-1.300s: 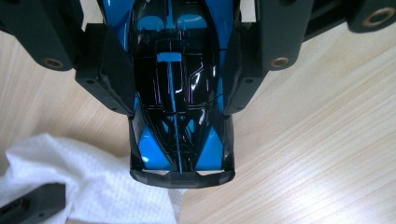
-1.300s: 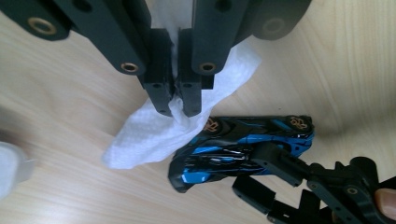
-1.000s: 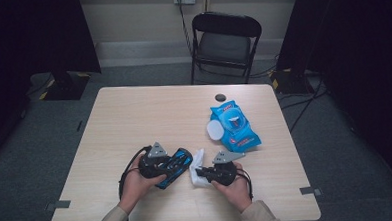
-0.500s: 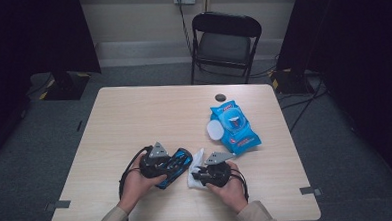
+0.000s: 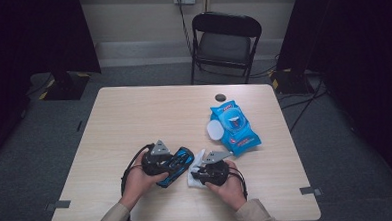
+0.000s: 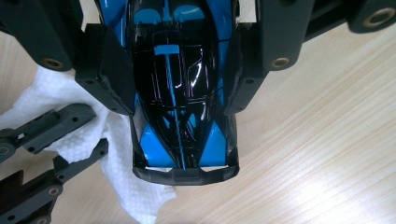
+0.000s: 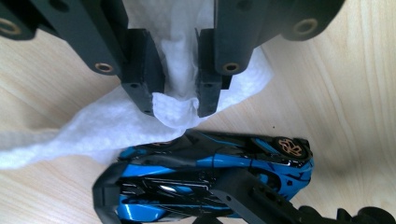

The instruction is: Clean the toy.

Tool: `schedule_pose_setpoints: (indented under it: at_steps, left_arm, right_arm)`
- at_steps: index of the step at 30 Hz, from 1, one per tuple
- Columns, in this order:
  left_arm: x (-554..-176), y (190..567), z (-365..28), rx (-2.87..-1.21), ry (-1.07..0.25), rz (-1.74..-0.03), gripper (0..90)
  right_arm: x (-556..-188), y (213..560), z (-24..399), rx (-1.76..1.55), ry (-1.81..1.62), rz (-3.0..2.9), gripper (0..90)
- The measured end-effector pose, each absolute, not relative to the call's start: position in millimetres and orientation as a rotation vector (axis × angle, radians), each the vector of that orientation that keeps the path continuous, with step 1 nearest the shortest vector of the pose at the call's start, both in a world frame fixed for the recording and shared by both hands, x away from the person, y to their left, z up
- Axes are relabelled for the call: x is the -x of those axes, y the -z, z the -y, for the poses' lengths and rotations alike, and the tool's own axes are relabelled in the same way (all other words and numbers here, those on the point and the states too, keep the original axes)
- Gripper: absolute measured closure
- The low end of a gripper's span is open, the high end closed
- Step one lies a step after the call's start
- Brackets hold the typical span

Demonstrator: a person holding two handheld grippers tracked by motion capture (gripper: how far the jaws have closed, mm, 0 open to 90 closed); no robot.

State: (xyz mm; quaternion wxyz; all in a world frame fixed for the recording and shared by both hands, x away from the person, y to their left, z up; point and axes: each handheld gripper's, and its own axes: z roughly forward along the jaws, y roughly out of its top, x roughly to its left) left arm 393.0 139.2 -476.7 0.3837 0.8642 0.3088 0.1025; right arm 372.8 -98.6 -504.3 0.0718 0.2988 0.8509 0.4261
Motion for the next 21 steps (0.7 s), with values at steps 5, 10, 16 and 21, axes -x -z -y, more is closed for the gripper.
schedule_pose_setpoints:
  at_steps: [5,10,16,21]
  left_arm:
    - [-392,477,-140,-2.201,-0.272,-0.781,45.1]
    - [-391,476,-139,-2.211,-0.281,-0.785,45.8]
    - [-391,476,-140,-2.203,-0.272,-0.794,45.9]
    - [-391,476,-140,-2.203,-0.271,-0.794,45.9]
  right_arm:
    - [-375,504,94,-0.904,-1.283,-2.563,82.9]
    - [-376,505,82,-0.918,-1.298,-2.564,85.3]
    - [-375,505,73,-0.92,-1.316,-2.583,86.2]
    - [-368,505,64,-0.879,-1.335,-2.62,86.4]
